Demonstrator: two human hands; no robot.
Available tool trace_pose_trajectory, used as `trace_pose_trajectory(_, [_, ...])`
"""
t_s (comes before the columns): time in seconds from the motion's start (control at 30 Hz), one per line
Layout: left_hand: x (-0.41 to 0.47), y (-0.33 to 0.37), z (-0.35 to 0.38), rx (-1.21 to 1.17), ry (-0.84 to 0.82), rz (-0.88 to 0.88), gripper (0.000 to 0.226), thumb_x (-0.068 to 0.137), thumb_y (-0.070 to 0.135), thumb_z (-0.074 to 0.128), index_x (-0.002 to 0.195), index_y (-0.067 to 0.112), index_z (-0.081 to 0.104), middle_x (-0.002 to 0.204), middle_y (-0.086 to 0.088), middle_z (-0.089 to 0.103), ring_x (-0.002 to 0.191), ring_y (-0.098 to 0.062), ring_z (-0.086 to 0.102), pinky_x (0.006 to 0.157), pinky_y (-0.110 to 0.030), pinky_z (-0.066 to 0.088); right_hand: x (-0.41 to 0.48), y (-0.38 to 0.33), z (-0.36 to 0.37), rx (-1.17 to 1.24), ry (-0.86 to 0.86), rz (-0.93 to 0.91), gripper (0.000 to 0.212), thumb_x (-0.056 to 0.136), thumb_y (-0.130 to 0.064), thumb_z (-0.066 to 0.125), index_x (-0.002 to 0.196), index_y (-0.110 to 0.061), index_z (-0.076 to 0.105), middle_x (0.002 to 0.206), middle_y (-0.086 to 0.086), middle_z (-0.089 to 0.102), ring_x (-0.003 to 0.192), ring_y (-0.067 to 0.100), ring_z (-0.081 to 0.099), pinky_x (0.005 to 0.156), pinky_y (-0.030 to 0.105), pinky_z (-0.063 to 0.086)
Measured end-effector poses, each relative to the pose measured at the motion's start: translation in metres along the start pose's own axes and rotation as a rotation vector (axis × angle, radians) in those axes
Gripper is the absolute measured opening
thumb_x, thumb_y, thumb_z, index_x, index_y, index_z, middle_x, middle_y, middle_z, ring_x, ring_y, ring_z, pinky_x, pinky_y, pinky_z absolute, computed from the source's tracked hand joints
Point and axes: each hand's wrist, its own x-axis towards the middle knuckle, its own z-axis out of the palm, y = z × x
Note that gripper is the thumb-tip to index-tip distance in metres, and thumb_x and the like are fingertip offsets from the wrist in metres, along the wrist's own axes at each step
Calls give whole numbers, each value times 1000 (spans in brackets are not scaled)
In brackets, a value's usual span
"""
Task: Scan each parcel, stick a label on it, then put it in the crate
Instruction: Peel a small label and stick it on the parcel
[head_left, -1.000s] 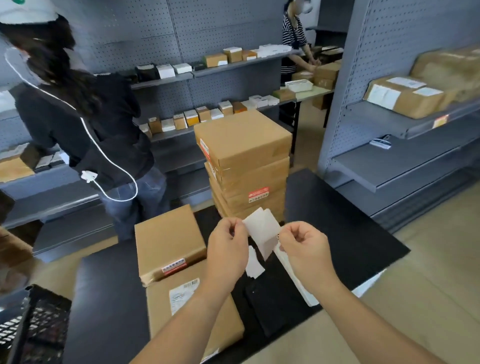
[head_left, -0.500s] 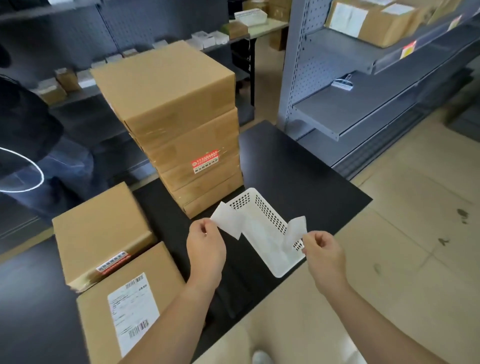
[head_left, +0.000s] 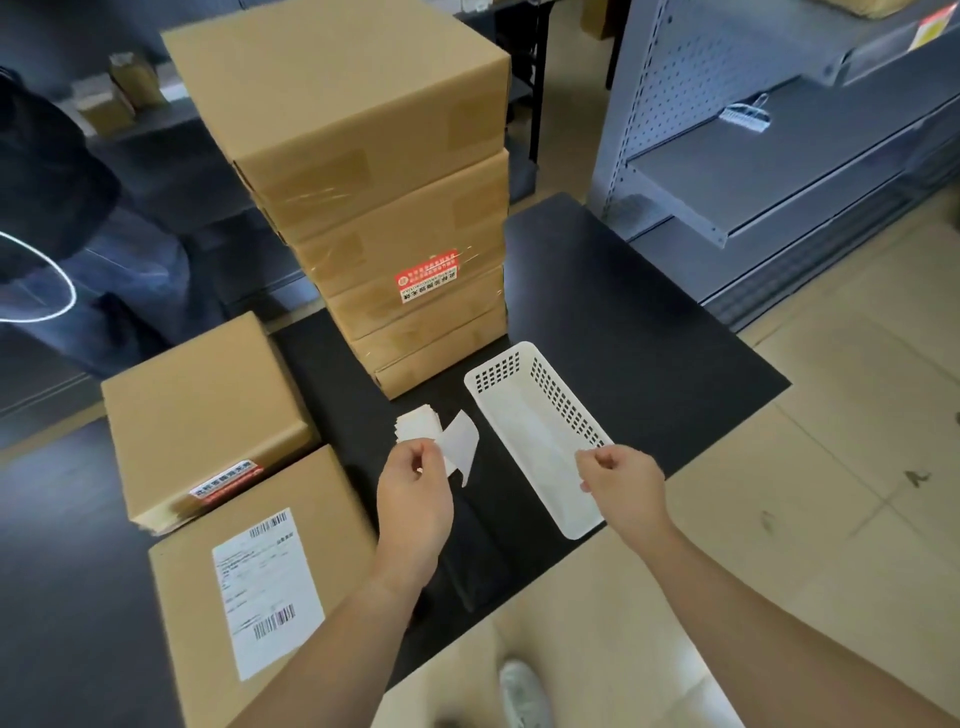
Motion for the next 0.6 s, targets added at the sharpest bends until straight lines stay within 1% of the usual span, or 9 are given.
trace_pose_trajectory(0.07, [1, -3, -2, -1, -5, 3, 22, 105, 32, 47, 85, 40, 52, 95, 21, 58, 96, -12, 62, 89, -38, 55, -3, -3, 2, -15, -11, 6, 19, 93, -35, 71, 88, -17, 73, 83, -6, 74, 74, 5, 68, 62, 22, 46])
trace_pose_trajectory(0.13, [2, -5, -5, 3, -7, 11, 19, 105, 32, 47, 89, 39, 54, 96, 22, 57, 96, -11, 61, 84, -35, 54, -6, -6, 5, -21, -25, 9, 20, 91, -37, 74, 88, -17, 75, 79, -6, 74, 76, 8, 69, 70, 27, 53])
trace_pose_trajectory(0.2, [1, -5, -11, -15, 1, 16, 15, 105, 31, 47, 96, 35, 58, 102, 17, 60, 94, -9, 59, 75, -28, 50, -11, -10, 10, -24, -40, -1, 18, 89, -38, 76, 83, -20, 76, 71, -7, 74, 77, 11, 70, 82, 35, 57])
trace_pose_trajectory(0.27, [-1, -3, -21, -30, 16, 18, 15, 105, 30, 46, 106, 28, 61, 102, 11, 63, 88, -9, 59, 65, -23, 45, -21, -20, 16, -30, -54, -17, 16, 89, -35, 75, 78, -24, 76, 65, -9, 73, 77, 11, 69, 85, 37, 57])
trace_pose_trajectory(0.37, [-7, 1, -42, 0, 33, 35, 15, 105, 33, 45, 106, 31, 60, 96, 11, 64, 80, -9, 59, 59, -21, 42, -40, -43, 26, -11, -137, -36, 20, 92, -33, 72, 76, -22, 77, 67, -8, 74, 76, 14, 71, 83, 35, 59])
trace_pose_trajectory(0.43, [-11, 3, -60, 4, 55, 71, 15, 105, 34, 46, 102, 34, 60, 92, 9, 65, 79, -7, 59, 63, -23, 43, -59, -63, 37, 54, -265, -29, 22, 95, -34, 70, 82, -18, 77, 75, -1, 76, 77, 18, 74, 81, 34, 62])
trace_pose_trajectory(0.5, [-13, 4, -82, -31, 73, 132, 15, 105, 32, 47, 100, 32, 61, 91, 9, 65, 84, -6, 60, 70, -23, 45, -80, -88, 50, 81, -381, -5, 26, 97, -38, 68, 90, -15, 77, 82, 4, 77, 79, 19, 75, 79, 32, 63])
trace_pose_trajectory(0.53, [-14, 4, -92, -69, 73, 157, 15, 105, 29, 48, 99, 29, 61, 90, 8, 65, 84, -5, 59, 71, -21, 45, -90, -101, 57, 79, -429, 18, 29, 98, -41, 66, 92, -15, 77, 83, 6, 78, 78, 19, 76, 77, 31, 63])
trace_pose_trajectory(0.6, [-16, 3, -116, -119, 68, 197, 15, 104, 26, 49, 95, 24, 61, 84, 9, 64, 76, -2, 57, 66, -16, 44, -109, -125, 72, 116, -527, 86, 41, 98, -48, 64, 95, -10, 77, 83, 8, 78, 72, 18, 74, 71, 29, 60])
